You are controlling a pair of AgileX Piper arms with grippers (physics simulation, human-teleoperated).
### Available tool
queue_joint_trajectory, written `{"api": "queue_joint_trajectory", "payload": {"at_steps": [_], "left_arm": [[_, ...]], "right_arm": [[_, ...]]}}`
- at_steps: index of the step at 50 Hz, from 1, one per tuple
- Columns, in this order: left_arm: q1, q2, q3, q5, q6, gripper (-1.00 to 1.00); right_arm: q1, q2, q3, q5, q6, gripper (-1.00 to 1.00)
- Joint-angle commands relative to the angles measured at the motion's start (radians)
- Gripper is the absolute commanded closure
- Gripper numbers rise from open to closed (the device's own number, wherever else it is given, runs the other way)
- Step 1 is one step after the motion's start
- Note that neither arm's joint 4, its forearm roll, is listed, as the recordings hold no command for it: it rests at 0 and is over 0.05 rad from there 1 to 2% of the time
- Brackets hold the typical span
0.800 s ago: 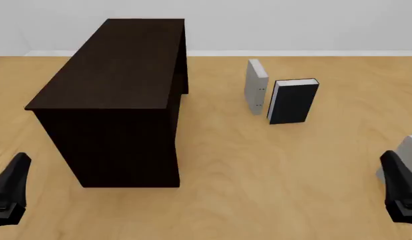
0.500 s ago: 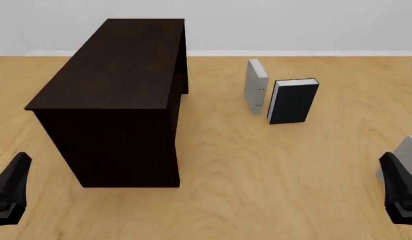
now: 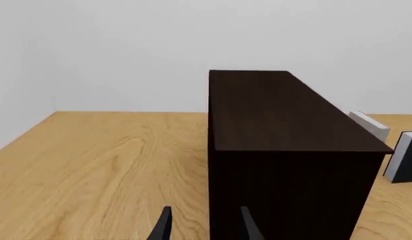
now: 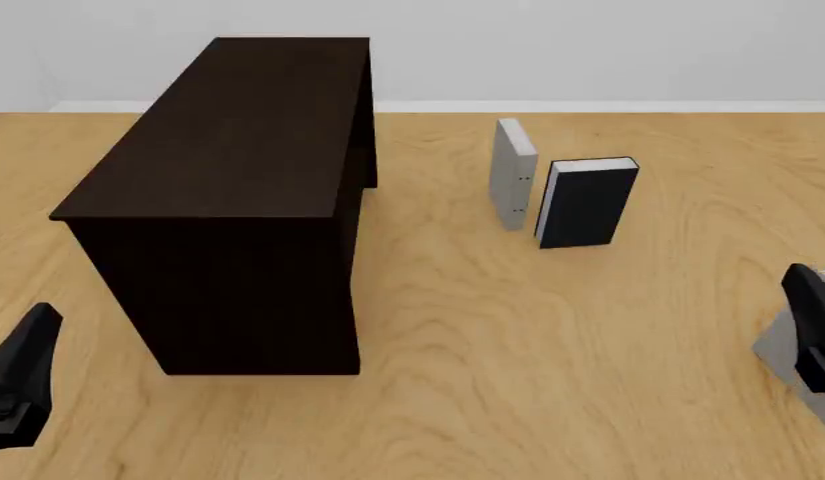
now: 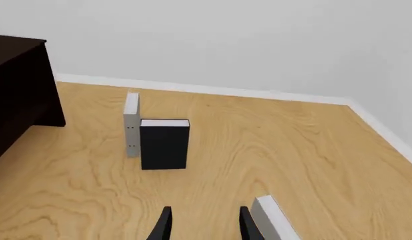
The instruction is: Pick up the book on the right and place it under the cabinet shelf.
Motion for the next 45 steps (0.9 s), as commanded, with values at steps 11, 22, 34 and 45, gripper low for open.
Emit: {"api": "queue_joint_trajectory", "payload": {"at_steps": [11, 22, 34, 45], "left_arm": [[0.008, 0.024, 0.005, -0.01, -0.014, -1.0], [0.02, 0.063, 0.011, -0.039, -0.027, -1.0], [0.016, 0.072, 0.011, -0.04, -0.024, -1.0], [0.021, 0.068, 0.01, -0.036, -0.032, -1.0]], "right_arm": [[-0.006, 0.266, -0.355, 0.387, -0.06, -1.0], [-0.045, 0.395, -0.624, 0.618, -0.18, -1.0], [-0.089, 0.545, -0.881, 0.801, -0.246, -1.0], [-0.173, 0.648, -0.966, 0.844, -0.31, -1.0]]}}
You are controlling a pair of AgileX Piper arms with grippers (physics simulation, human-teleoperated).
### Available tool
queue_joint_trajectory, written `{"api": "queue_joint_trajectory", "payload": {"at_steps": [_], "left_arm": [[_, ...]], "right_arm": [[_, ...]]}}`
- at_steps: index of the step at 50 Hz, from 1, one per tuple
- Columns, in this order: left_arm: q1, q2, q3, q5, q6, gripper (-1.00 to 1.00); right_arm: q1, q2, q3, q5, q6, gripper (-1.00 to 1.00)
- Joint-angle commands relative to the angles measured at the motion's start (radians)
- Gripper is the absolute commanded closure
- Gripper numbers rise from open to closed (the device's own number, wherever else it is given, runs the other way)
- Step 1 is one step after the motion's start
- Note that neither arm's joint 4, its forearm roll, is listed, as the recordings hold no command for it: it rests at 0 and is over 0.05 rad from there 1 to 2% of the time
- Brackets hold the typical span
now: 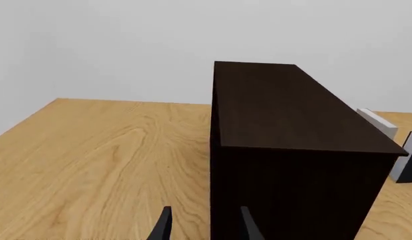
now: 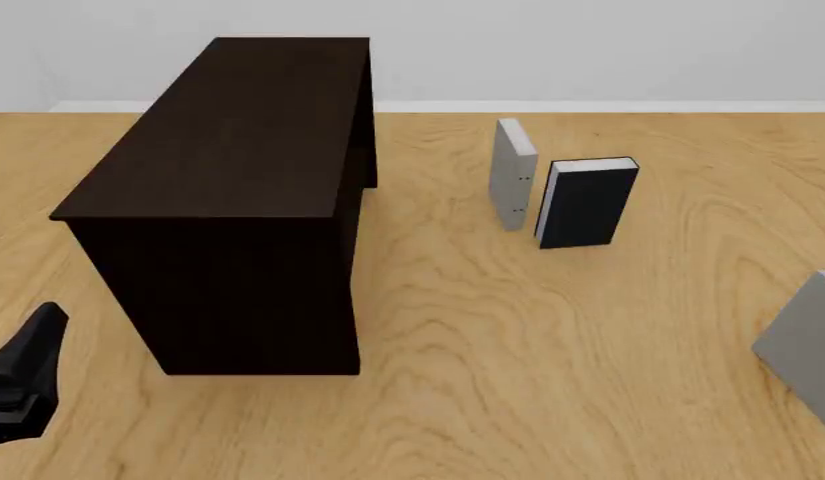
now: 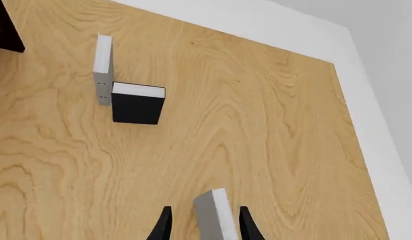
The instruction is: Pick up the book on the right and place it under the cabinet shelf.
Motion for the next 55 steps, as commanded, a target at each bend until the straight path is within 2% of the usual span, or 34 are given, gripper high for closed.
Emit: {"api": "queue_joint_trajectory", "payload": {"at_steps": [1, 8, 9, 18, 22, 38, 44, 55], "left_arm": [[0.001, 0.003, 0.001, -0.001, -0.004, -1.0], [0.0, 0.005, 0.002, -0.005, -0.008, -1.0], [-0.002, 0.002, 0.002, -0.002, -0.005, -1.0], [0.007, -0.012, 0.0, 0.013, -0.011, -1.0], [0.005, -0.012, -0.001, 0.014, -0.009, -1.0], [0.004, -0.024, 0.001, 0.024, -0.004, -1.0], [0.0, -0.033, -0.003, 0.035, 0.0, -1.0], [-0.001, -0.033, -0.002, 0.032, 0.002, -1.0]], "right_arm": [[-0.079, 0.116, -0.127, 0.078, -0.072, -1.0], [-0.135, 0.159, -0.113, 0.062, -0.109, -1.0], [-0.159, 0.169, -0.093, 0.044, -0.128, -1.0], [-0.195, 0.188, -0.024, -0.008, -0.13, -1.0], [-0.222, 0.196, 0.023, -0.037, -0.152, -1.0], [-0.23, 0.209, 0.13, -0.1, -0.138, -1.0], [-0.24, 0.219, 0.181, -0.137, -0.149, -1.0], [-0.264, 0.248, 0.212, -0.17, -0.146, -1.0]]}}
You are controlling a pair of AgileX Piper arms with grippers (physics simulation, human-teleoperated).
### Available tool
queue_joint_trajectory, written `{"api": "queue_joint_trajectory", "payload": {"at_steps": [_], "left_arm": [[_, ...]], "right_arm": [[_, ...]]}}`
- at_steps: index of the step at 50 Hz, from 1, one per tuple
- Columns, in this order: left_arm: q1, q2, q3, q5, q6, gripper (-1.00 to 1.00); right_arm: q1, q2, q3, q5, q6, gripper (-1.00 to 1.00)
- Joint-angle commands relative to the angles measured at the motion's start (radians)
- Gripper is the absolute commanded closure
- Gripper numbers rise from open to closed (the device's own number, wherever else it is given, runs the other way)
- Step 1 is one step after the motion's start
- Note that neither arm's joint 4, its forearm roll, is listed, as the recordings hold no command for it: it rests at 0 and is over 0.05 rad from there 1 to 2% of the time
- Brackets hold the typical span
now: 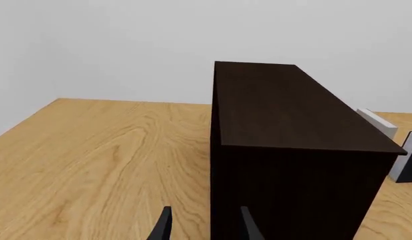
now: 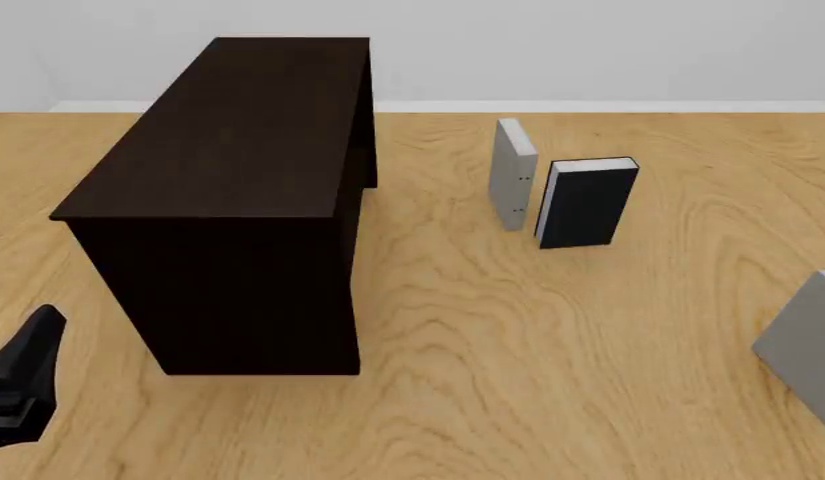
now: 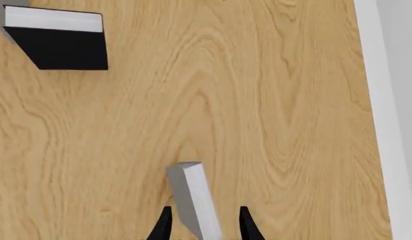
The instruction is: Pick up the book on the right and place it under the cabinet shelf.
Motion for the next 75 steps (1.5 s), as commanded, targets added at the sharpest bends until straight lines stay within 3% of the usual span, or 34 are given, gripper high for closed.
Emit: {"api": "queue_joint_trajectory", "payload": {"at_steps": [1, 49, 75], "left_arm": [[-0.001, -0.001, 0.0, 0.001, 0.002, -1.0], [-0.011, -0.01, 0.002, 0.008, 0.008, -1.0], [-0.022, -0.032, 0.0, 0.026, 0.013, -1.0]], "right_arm": [[-0.022, 0.023, 0.049, -0.042, -0.006, -1.0], [-0.063, 0.125, 0.133, -0.163, -0.051, -1.0], [-0.058, 0.133, 0.168, -0.196, -0.029, -1.0]]}}
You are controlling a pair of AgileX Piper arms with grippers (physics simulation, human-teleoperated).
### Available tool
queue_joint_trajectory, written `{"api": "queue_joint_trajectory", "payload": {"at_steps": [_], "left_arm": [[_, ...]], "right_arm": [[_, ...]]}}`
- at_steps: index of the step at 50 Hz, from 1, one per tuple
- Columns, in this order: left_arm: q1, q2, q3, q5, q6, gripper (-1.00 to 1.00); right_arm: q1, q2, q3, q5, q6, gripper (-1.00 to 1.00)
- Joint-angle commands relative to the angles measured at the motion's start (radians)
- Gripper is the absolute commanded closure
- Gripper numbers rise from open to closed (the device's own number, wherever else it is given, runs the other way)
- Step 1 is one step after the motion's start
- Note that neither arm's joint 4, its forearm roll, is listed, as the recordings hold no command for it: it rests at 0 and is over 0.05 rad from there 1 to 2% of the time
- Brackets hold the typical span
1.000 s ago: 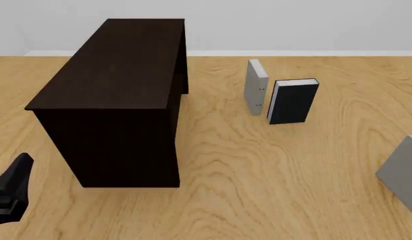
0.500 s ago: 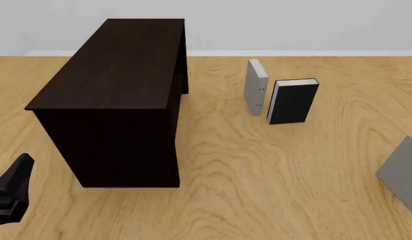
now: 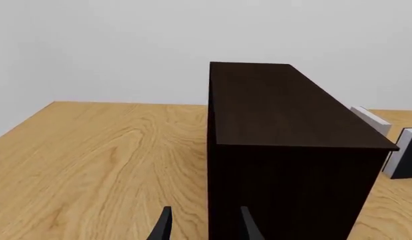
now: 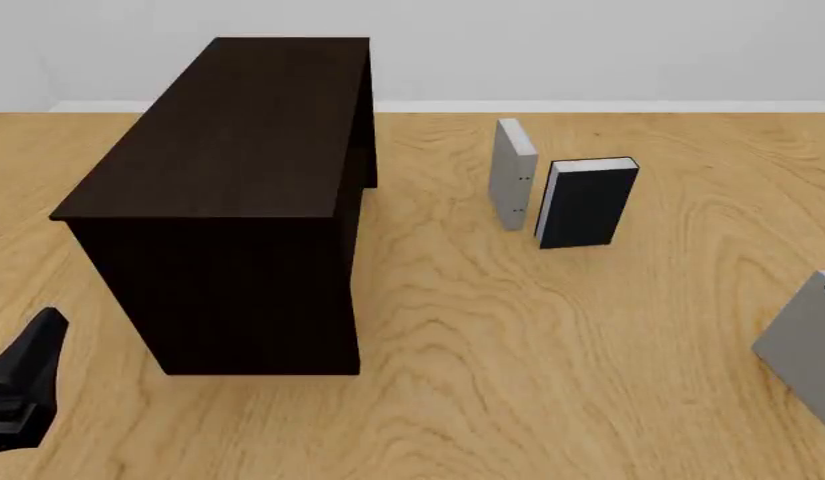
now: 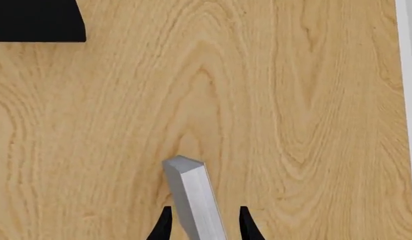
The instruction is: Pick up the book on the right and place it under the cabinet shelf.
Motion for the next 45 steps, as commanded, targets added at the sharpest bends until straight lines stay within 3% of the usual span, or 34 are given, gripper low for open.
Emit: {"api": "queue_joint_trajectory", "payload": {"at_steps": [1, 45], "left_arm": [[-0.004, -0.008, 0.002, 0.005, 0.003, -1.0], [-0.009, -0.013, -0.005, 0.016, 0.012, -1.0]], "right_arm": [[0.004, 0.004, 0.021, -0.019, 0.003, -1.0], [0.014, 0.051, 0.077, -0.092, 0.011, -1.0]]}}
